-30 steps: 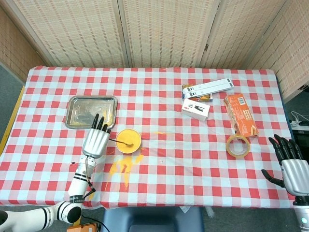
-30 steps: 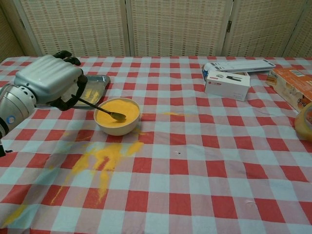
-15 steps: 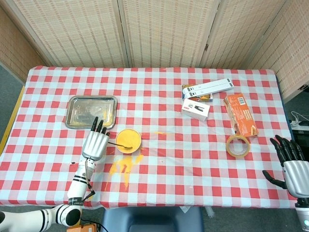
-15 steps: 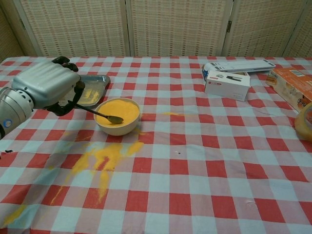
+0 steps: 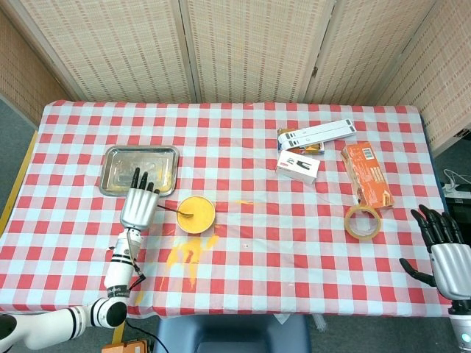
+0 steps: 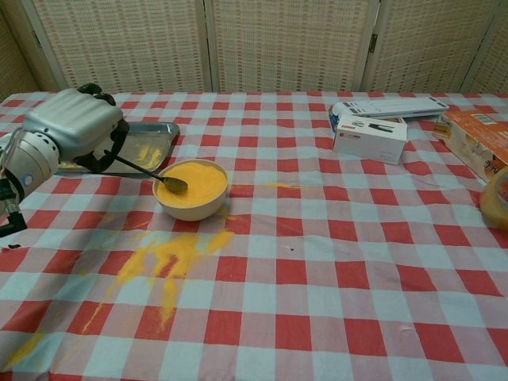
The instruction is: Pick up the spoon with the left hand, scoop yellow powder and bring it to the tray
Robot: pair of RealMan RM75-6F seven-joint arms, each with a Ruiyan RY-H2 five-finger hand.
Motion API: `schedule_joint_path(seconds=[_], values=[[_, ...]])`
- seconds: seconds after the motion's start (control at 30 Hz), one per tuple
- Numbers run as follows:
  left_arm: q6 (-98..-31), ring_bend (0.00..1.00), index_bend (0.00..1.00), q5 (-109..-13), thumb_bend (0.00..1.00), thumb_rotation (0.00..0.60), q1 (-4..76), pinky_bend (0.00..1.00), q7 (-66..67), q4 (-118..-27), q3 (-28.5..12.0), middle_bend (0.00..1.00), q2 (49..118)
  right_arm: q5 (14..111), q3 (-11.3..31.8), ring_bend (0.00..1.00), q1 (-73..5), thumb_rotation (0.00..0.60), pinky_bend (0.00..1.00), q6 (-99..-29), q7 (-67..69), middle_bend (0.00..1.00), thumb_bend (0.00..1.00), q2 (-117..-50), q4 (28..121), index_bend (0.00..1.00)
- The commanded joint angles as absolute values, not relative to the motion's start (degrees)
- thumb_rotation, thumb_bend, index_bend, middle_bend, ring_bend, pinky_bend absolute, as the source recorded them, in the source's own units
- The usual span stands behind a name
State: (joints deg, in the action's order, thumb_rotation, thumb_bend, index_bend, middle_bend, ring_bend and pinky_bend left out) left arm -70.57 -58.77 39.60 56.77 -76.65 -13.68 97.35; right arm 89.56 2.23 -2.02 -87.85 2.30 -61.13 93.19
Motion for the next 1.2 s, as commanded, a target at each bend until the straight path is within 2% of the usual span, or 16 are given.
schedule_joint_path(seconds=[0.03, 0.2, 0.43, 0.57, 0.8, 1.2], values=[[-71.96, 0.1, 0.9, -59.64, 0.79, 0.6, 40.31, 0.0, 55.63, -74.47, -14.37, 0.37, 98.46, 89.39, 2.31, 0.0, -1.99, 0.6, 0.0, -87.86, 2.43, 0.0, 0.14, -61.09, 93.18, 0.0], [-73.0, 0.1, 0.9, -60.78, 0.79, 0.6, 40.25, 0.0, 54.38, -75.43, -14.19, 0.37, 98.0, 89.27, 2.37, 0.0, -1.99, 0.6, 0.0, -87.81, 2.64, 0.0, 0.14, -60.98, 93.16, 0.0], [-73.07, 0.1, 0.9, -60.4, 0.79, 0.6, 39.73, 0.0, 55.43, -81.33, -13.22, 0.37, 95.72, 89.42, 2.33, 0.0, -1.88, 0.6, 0.0, -88.05, 2.75, 0.0, 0.14, -60.91, 93.29, 0.0], [-72.57, 0.1, 0.9, -59.82, 0.79, 0.6, 40.4, 0.0, 54.81, -81.89, -14.06, 0.37, 95.42, 89.11, 2.35, 0.0, -1.98, 0.6, 0.0, -87.61, 2.95, 0.0, 0.14, -60.81, 93.23, 0.0], [-72.3, 0.11, 0.9, -59.11, 0.79, 0.6, 42.0, 0.0, 55.01, -78.2, -15.11, 0.37, 96.58, 88.4, 2.7, 0.0, -2.01, 0.6, 0.0, -87.44, 3.74, 0.0, 0.14, -60.41, 93.24, 0.0], [-70.94, 0.11, 0.9, -58.48, 0.79, 0.6, 42.39, 0.0, 56.47, -74.8, -12.52, 0.38, 97.79, 89.09, 2.65, 0.0, -1.53, 0.6, 0.0, -88.63, 3.91, 0.0, 0.14, -60.39, 93.19, 0.0]])
